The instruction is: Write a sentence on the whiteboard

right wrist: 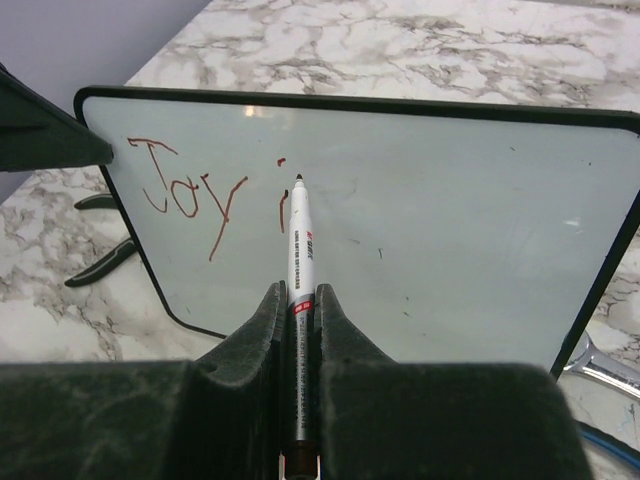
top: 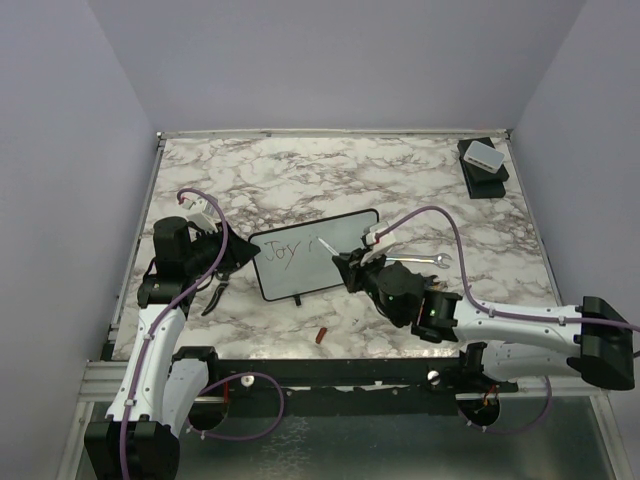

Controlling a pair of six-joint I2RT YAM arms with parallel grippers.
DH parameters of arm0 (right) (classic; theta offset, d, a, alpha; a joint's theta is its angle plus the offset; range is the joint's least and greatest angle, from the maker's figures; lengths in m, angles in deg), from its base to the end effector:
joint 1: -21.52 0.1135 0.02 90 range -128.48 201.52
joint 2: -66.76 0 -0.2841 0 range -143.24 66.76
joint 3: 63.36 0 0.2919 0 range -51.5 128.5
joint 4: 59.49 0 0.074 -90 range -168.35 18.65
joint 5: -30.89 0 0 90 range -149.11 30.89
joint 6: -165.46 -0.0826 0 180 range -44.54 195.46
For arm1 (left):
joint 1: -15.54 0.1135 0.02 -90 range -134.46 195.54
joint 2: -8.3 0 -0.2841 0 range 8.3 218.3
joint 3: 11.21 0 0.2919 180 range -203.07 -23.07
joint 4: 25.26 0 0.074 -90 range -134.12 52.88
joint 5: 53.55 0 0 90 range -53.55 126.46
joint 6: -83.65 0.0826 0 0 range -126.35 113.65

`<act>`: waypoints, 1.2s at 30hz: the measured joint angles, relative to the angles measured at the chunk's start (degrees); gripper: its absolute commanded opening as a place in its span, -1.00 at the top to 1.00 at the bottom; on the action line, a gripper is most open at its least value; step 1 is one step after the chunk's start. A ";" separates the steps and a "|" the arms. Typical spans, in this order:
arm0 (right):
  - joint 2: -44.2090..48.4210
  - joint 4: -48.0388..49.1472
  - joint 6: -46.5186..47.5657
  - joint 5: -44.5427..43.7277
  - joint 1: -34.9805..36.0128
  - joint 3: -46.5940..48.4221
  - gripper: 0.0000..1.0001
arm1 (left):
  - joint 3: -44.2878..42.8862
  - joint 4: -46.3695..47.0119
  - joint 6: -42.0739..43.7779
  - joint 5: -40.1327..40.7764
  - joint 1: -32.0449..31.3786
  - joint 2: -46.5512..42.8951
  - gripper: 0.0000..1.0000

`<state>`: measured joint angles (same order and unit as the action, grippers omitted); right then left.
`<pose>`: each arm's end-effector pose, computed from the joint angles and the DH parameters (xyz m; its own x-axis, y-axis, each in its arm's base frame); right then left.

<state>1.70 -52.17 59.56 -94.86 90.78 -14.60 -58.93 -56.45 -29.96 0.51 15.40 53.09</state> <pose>0.1583 0.2819 0.2672 -0.2051 0.0862 -0.9749 -0.5183 0.8354 0.1829 0.2339 -0.0491 0.2619 -0.6417 -0.3227 -0.6958 0.2859 0.7412 -0.6074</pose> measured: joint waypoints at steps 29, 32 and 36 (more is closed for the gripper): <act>-4.44 -0.24 -2.49 -0.55 0.07 -0.44 0.99 | 0.00 0.00 0.02 0.02 0.02 0.00 0.35; -4.44 -1.22 -3.76 -0.22 0.07 -0.63 0.99 | 0.00 0.00 0.02 0.02 0.02 0.00 0.35; -4.44 -2.47 -5.09 0.70 0.11 -1.49 0.99 | 0.00 0.00 0.02 0.02 0.02 0.00 0.35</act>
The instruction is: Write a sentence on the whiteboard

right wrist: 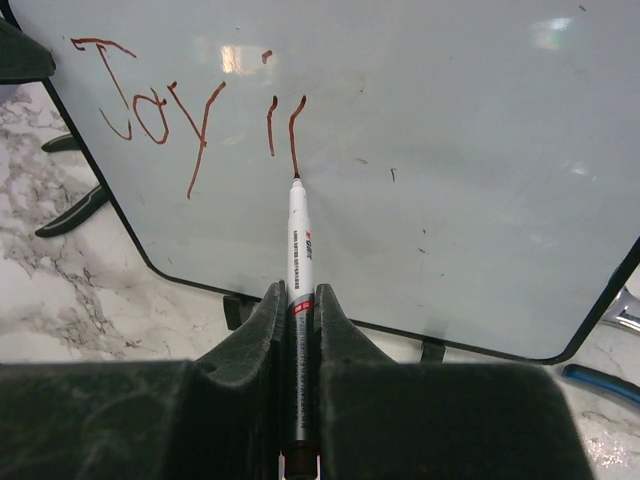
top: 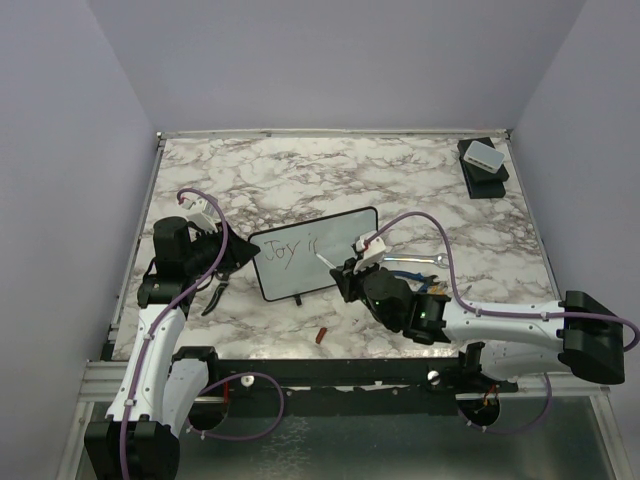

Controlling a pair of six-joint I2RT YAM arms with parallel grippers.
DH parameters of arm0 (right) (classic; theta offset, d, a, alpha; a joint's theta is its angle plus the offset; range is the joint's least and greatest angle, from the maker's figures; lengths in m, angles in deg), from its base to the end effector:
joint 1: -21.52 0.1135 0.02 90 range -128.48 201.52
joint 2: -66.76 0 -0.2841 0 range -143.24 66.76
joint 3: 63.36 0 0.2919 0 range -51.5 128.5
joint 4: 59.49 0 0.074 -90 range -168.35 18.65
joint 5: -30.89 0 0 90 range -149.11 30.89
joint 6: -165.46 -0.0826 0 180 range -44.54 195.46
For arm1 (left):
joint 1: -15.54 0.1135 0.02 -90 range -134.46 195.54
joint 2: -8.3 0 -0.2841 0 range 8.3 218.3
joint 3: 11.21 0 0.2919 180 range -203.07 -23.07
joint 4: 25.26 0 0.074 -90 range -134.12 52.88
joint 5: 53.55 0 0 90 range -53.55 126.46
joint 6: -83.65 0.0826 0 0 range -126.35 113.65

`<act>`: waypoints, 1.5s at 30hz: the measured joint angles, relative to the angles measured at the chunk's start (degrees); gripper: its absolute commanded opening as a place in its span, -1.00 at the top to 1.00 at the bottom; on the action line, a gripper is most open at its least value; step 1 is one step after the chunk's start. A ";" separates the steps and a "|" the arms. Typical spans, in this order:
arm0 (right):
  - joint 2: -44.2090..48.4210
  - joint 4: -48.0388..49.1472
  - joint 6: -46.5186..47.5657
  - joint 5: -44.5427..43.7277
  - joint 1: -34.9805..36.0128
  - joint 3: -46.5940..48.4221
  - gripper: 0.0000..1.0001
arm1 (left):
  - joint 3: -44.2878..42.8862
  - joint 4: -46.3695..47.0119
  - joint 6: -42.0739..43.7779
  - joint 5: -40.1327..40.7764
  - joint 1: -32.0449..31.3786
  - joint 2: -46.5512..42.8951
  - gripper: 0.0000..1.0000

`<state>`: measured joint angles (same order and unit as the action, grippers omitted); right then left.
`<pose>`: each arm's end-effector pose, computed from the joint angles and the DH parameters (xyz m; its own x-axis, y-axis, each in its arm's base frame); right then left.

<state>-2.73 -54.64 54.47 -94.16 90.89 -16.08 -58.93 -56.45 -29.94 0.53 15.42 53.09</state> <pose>0.1592 0.2883 0.2270 -0.3034 0.0264 -0.9525 -0.4973 0.8483 0.1819 0.2339 -0.0489 0.2619 -0.6414 -0.3227 -0.6960 0.2856 0.7416 -0.6070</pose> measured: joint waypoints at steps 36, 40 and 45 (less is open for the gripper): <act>-0.02 5.14 6.16 -3.23 0.07 -0.11 0.99 | 0.00 -0.04 -0.02 -0.02 -0.02 0.00 0.35; 0.33 5.57 6.51 -4.00 0.07 -0.11 0.99 | 0.00 -0.04 -0.02 -0.02 -0.02 0.00 0.35; 0.63 5.55 6.45 -5.14 0.07 -0.11 0.99 | 0.00 -0.04 -0.02 -0.02 -0.02 0.00 0.35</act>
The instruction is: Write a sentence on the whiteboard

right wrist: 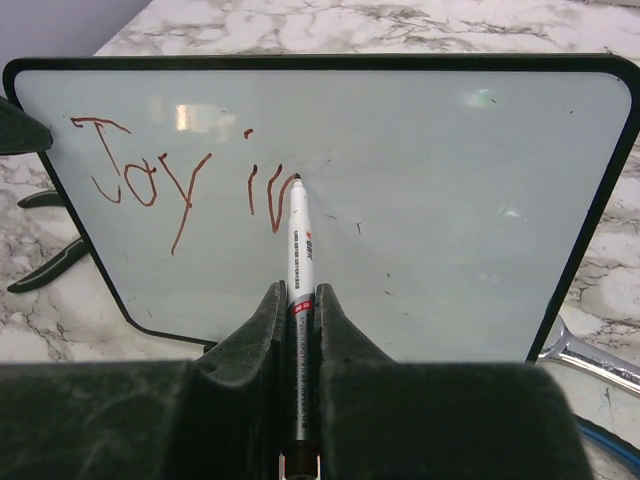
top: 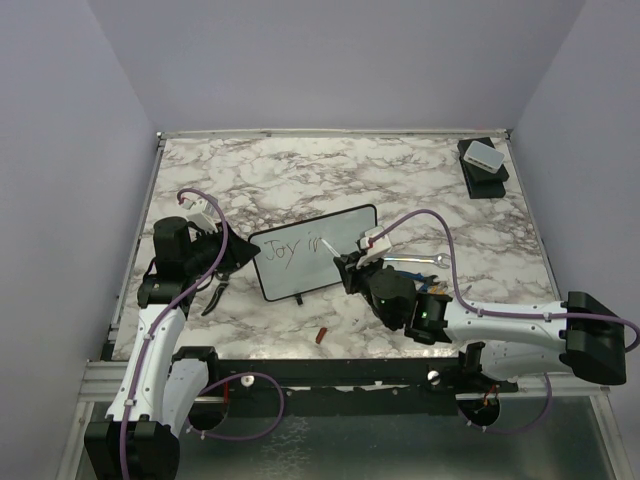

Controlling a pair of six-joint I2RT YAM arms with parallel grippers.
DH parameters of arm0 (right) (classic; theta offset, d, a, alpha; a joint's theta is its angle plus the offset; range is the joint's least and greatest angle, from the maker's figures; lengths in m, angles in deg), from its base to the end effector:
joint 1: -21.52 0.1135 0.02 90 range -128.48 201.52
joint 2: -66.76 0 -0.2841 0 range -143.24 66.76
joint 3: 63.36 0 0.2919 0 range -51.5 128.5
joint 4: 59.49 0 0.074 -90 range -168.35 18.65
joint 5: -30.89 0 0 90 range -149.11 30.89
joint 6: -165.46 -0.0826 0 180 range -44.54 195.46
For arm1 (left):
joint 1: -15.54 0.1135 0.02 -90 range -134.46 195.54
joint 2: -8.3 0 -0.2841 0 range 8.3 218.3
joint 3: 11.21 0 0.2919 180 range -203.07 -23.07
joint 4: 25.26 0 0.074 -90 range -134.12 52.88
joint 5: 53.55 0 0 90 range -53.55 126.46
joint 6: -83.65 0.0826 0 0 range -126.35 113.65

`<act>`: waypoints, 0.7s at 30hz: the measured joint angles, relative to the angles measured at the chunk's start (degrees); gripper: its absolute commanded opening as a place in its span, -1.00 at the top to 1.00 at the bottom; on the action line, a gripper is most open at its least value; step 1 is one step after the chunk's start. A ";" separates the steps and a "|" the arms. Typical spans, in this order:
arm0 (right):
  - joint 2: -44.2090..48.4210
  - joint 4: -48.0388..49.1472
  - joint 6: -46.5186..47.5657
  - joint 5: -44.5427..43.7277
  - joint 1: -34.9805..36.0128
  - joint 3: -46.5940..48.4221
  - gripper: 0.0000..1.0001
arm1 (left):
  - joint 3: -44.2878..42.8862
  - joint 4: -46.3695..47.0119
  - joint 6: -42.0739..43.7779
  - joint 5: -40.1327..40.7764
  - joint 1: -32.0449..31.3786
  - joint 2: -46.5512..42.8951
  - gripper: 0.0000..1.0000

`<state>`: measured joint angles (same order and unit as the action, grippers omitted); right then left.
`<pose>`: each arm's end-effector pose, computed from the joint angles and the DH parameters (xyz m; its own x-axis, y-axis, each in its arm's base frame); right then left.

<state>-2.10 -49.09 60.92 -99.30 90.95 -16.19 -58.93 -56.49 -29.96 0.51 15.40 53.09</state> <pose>0.1635 0.2839 0.2438 -0.1903 0.0387 -0.9810 -0.4598 0.8793 0.1239 0.2338 -0.0491 0.2618 -0.6422 -0.3227 -0.6953 0.2855 0.7412 -0.6076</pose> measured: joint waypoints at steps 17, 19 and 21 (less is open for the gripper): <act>0.70 -4.20 -6.36 -0.83 0.00 -0.04 0.99 | 0.00 0.00 0.00 0.00 0.00 0.00 0.35; 0.70 -4.63 -6.99 -0.79 0.00 -0.13 0.99 | 0.00 0.00 0.00 0.00 0.00 0.00 0.35; 0.70 -5.18 -7.93 -0.70 0.00 -0.28 0.99 | 0.00 0.00 0.00 0.00 0.00 0.00 0.35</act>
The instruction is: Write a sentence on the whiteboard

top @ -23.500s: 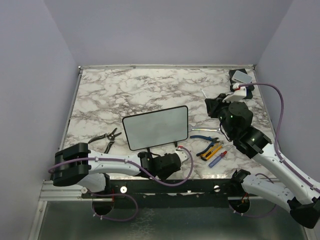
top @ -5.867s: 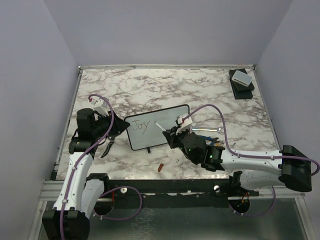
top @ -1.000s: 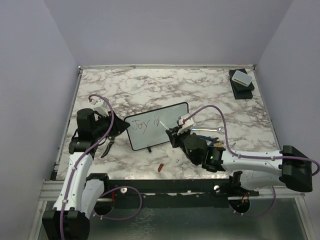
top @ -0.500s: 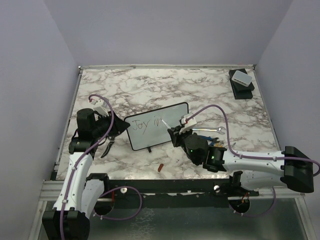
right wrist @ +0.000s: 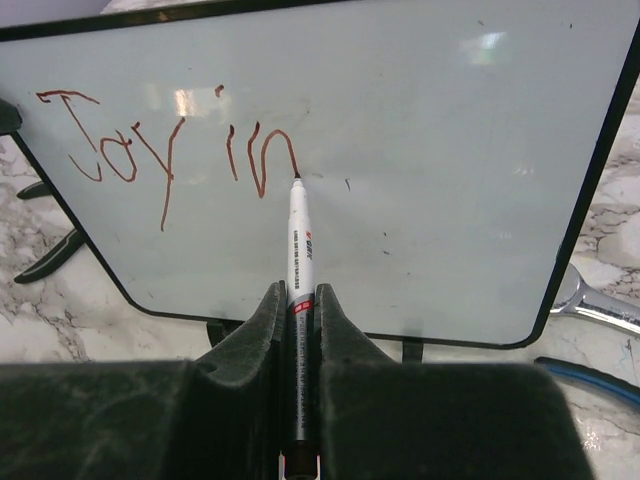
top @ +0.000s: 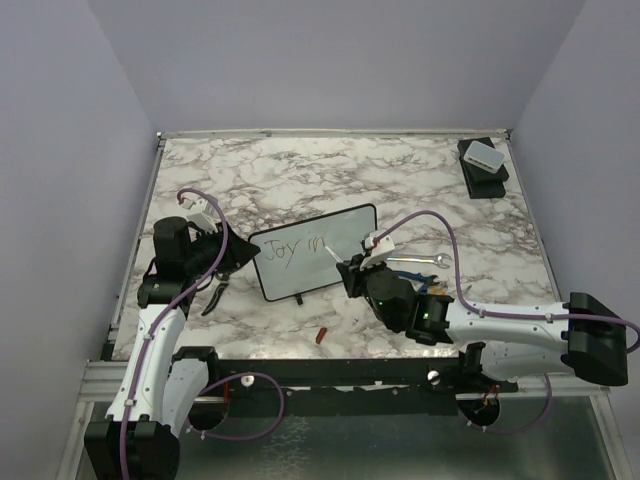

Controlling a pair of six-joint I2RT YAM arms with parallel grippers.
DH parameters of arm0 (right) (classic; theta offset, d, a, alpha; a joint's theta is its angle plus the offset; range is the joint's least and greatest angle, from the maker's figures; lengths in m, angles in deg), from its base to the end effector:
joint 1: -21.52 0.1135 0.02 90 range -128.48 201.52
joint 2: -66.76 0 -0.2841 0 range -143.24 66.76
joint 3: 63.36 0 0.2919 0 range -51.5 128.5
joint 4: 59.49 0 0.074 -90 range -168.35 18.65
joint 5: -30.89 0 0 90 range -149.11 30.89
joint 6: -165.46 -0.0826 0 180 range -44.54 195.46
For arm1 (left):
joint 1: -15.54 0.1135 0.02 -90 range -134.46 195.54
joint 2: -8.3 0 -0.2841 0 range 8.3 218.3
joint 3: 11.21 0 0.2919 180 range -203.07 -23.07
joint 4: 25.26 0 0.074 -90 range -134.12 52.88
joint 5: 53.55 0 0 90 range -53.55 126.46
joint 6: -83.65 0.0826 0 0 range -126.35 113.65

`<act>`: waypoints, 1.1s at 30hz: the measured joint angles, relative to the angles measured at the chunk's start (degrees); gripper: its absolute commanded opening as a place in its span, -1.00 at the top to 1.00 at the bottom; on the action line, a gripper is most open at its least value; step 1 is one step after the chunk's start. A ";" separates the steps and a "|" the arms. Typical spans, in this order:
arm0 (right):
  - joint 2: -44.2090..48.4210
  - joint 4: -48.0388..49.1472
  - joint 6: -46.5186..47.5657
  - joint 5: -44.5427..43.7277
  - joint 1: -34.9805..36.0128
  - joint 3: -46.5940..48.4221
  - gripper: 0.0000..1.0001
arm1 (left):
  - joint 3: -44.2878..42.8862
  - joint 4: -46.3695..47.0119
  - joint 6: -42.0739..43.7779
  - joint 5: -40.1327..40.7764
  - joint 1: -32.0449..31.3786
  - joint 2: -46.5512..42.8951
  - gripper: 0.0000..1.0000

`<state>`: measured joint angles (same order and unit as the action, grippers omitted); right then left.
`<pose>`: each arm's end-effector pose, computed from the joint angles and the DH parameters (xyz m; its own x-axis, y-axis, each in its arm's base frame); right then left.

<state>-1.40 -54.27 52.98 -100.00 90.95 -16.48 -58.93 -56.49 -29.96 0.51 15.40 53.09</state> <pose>0.1622 0.2782 0.2335 -0.2759 0.0874 -0.9572 -0.4126 0.8887 0.2001 0.2338 -0.0491 0.2618 -0.6422 -0.3227 -0.6953 0.2855 0.7412 -0.6076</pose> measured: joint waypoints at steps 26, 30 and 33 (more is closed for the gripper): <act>6.47 -4.02 -3.02 1.99 -0.02 -2.23 0.99 | 0.00 -0.02 -0.13 -0.02 0.00 0.00 0.35; 8.92 -5.35 -2.99 1.22 -0.02 -2.19 0.99 | 0.00 -0.02 -0.17 -0.02 0.00 0.00 0.35; 9.11 -6.80 -2.60 0.31 -0.22 -2.19 0.99 | 0.00 -0.02 -0.20 -0.02 0.00 0.00 0.35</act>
<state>7.71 -61.07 50.38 -99.69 90.73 -18.66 -58.93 -56.52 -30.16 0.49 15.40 53.09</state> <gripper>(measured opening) 0.098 0.328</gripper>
